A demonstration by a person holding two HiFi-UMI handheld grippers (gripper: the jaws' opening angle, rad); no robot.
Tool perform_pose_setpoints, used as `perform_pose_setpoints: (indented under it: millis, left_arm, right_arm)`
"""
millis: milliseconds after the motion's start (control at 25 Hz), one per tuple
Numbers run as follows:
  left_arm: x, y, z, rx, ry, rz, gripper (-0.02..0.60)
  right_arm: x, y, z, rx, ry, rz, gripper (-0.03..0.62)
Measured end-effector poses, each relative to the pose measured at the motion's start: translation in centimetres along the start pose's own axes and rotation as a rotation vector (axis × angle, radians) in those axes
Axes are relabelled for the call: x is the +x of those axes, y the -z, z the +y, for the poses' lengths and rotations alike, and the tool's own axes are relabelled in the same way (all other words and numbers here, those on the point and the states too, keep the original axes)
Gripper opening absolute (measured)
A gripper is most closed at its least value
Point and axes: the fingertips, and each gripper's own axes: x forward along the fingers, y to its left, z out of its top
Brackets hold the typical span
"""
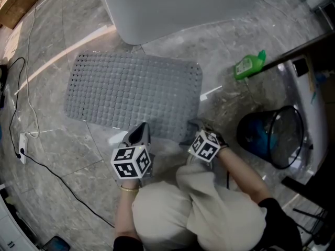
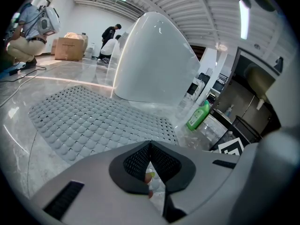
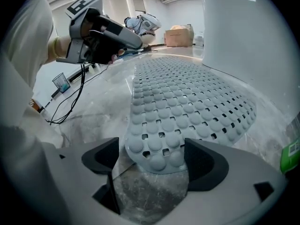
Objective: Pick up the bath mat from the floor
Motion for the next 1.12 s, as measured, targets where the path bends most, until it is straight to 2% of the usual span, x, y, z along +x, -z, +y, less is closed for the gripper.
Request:
perform_pose_setpoints:
  millis: [280, 600, 720, 880, 1120]
  left_arm:
    - [0.2, 0.3, -0.1, -0.006, 0.008, 0.013, 0.0]
    - [0.2, 0.4, -0.4, -0.003, 0.013, 0.014, 0.0]
    - [0.1, 0.5, -0.3, -0.006, 0.01, 0.012, 0.0]
    - [0.0, 0.6, -0.3, -0.005, 0.012, 0.012, 0.0]
    - [0.0, 0.6, -0.3, -0.006, 0.012, 0.01, 0.0]
  right_arm:
    - [0.2, -0.1, -0.8, 0.055, 0.014, -0.007, 0.42]
    - [0.0, 0.1, -1.0, -0.002, 0.048, 0.026, 0.389]
    - [-0.2, 0.0, -1.4, -0.01, 0.056, 0.032, 0.323]
    - [-0.4, -0.3, -2.4, 0.009, 0.083, 0.039, 0.205]
    - [-1.2, -1.0, -3.4, 0.014, 0.113, 0.031, 0.091]
